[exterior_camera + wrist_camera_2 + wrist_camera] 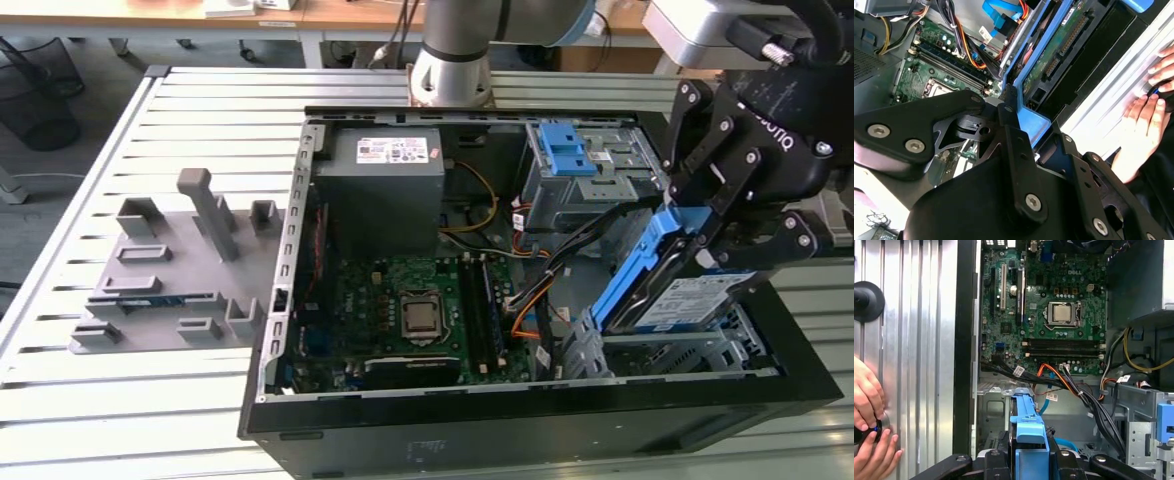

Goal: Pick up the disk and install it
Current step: 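Insert the disk into the insertion slot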

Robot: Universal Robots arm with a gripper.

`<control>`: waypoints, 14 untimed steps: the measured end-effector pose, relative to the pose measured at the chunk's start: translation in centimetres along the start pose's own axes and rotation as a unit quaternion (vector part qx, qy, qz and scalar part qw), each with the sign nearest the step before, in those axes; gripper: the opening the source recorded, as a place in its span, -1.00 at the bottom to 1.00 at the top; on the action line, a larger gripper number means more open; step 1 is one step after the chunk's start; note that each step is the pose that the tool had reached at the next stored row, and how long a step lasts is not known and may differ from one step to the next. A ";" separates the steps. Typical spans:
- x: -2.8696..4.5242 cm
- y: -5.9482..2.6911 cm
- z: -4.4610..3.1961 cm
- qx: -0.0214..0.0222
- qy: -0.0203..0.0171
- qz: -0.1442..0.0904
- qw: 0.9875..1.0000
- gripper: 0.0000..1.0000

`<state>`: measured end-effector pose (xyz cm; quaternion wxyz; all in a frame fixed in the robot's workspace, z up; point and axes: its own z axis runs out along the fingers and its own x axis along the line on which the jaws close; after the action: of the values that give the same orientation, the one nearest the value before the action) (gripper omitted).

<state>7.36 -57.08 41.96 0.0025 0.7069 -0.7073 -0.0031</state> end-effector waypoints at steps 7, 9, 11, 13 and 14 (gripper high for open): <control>0.00 0.00 0.46 0.000 0.000 0.000 1.000 -0.27; 0.00 -0.01 0.60 0.000 0.000 0.000 1.000 -0.27; 0.00 -0.01 0.73 0.000 0.000 0.000 1.000 -0.27; 0.00 -0.01 0.85 0.000 0.000 0.000 1.000 -0.27; 0.00 -0.01 0.92 0.000 0.000 0.000 1.000 -0.27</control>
<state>7.36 -57.08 41.03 0.0025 0.7069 -0.7073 -0.0031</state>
